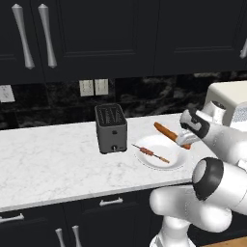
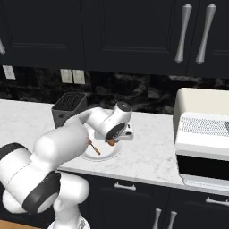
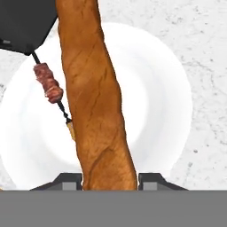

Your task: Pick up the kebab skewer and baguette bread, and place them inside the toaster oven. Close the toaster oven door and start by setting the timer.

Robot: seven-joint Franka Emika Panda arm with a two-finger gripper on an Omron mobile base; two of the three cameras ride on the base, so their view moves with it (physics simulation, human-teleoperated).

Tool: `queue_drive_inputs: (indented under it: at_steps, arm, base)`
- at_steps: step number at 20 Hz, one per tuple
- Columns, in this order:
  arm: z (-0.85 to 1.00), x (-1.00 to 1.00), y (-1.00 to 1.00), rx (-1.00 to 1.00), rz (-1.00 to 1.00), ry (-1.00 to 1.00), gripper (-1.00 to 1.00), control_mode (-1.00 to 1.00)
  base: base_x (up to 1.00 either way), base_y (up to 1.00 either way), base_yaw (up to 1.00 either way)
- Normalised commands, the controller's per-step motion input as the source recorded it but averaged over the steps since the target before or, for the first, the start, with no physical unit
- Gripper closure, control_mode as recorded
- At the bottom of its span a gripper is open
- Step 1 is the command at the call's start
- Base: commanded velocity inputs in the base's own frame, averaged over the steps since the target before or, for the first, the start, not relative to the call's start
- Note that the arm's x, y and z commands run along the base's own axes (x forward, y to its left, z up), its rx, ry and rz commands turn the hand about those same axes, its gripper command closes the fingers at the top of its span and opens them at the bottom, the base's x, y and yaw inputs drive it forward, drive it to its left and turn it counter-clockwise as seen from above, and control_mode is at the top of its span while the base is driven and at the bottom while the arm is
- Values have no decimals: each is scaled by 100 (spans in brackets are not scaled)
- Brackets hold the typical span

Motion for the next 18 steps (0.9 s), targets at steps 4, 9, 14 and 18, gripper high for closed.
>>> queue_drive_inputs:
  at_steps: [4,9,14,18]
  arm:
    - [38,-72,0,0,-14,0,100,-100]
    - [45,-48,14,0,-12,0,100,-100]
    - [31,-8,39,0,-19,6,100,-100]
    - [44,-18,28,0,-22,9,100,-100]
  base:
    - [0,0,0]
    - [0,0,0]
    - [0,0,0]
    - [0,0,0]
